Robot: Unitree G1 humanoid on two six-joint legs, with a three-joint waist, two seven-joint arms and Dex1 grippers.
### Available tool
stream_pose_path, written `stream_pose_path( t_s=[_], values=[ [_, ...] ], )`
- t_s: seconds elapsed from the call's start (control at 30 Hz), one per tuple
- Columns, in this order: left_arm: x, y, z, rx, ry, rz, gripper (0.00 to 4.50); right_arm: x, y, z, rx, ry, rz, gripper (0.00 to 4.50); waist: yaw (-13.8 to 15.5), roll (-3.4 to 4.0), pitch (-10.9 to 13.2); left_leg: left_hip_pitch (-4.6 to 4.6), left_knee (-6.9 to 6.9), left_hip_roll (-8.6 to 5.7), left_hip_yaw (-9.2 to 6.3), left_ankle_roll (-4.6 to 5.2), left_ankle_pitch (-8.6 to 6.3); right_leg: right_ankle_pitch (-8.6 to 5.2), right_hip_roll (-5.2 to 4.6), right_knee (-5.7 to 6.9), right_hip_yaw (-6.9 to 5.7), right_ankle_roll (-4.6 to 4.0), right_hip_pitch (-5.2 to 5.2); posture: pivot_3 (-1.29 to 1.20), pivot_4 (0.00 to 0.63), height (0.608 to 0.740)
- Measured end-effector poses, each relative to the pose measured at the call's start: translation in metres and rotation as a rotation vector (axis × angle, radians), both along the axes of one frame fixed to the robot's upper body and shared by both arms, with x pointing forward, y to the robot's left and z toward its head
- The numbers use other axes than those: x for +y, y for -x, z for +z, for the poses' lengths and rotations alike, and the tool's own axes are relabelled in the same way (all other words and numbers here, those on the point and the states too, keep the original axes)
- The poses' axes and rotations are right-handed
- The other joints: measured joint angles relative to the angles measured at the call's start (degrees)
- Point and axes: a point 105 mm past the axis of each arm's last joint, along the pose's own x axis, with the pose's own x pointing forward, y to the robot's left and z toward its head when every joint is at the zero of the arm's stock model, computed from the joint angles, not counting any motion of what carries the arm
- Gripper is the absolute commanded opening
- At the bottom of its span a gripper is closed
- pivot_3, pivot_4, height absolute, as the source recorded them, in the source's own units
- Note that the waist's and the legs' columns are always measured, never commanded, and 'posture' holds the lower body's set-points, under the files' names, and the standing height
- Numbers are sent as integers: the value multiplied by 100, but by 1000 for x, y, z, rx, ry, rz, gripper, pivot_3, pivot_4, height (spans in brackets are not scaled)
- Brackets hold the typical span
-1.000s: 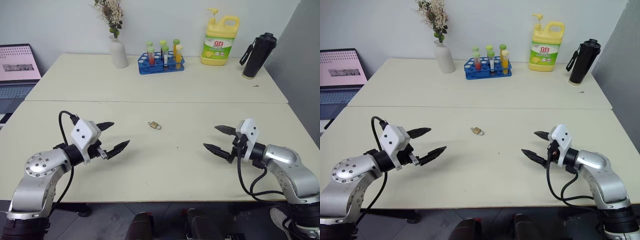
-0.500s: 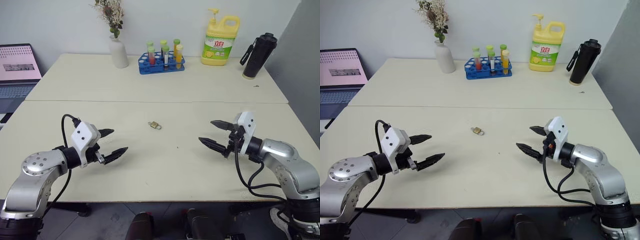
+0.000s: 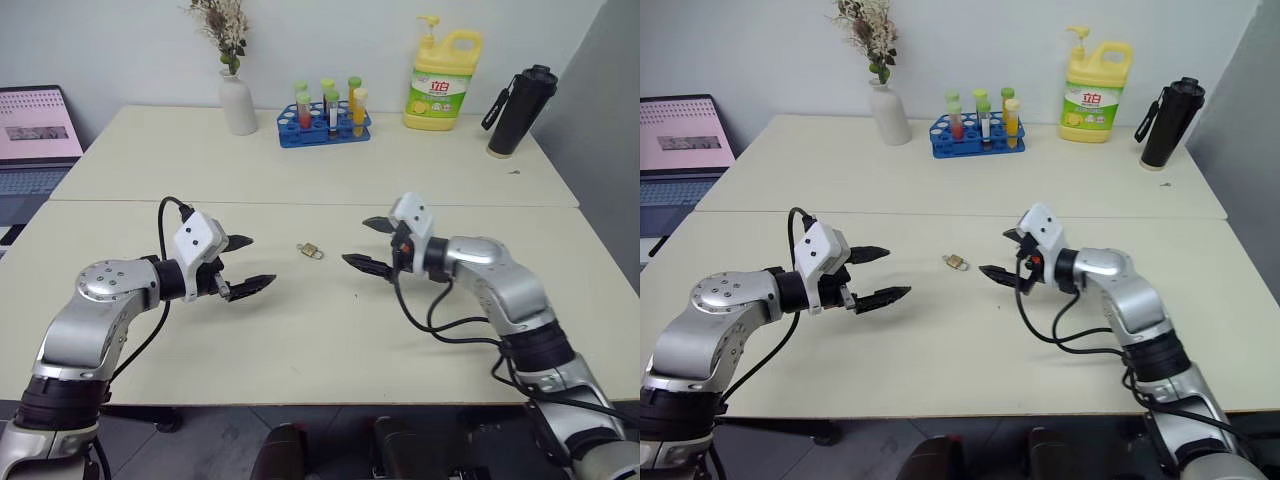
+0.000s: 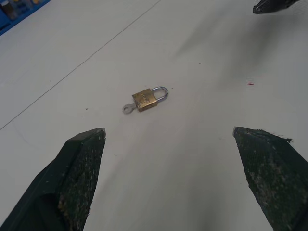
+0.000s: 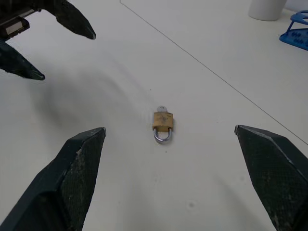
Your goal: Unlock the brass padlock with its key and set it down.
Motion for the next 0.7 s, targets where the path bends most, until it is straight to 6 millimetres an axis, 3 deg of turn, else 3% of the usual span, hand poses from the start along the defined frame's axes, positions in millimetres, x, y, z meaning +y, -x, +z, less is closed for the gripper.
stream_pose_path(
  t_s=[0.17, 0.4, 0.7],
  values=[
    [-5, -2, -4, 22, -6, -25, 4434, 31, -20, -26, 36, 37, -9, 4500, -24, 1, 1, -1, -3, 7, 1, 0, 0, 2, -3, 4, 0, -3, -8, 0, 150, 740],
    [-2, 3, -10, 51, -10, -33, 4434, 64, -36, -37, 12, 58, -1, 4500, -26, 1, 1, 1, -2, 7, 1, 0, 0, 2, -6, 6, 0, -4, -8, 0, 150, 740],
    [4, 7, -16, 71, -25, -19, 4434, 76, -49, -61, 40, 111, -79, 4500, -29, 2, 1, 1, -3, 5, -1, -1, 1, 2, -12, 7, 1, -5, -6, 0, 150, 740]
  ],
)
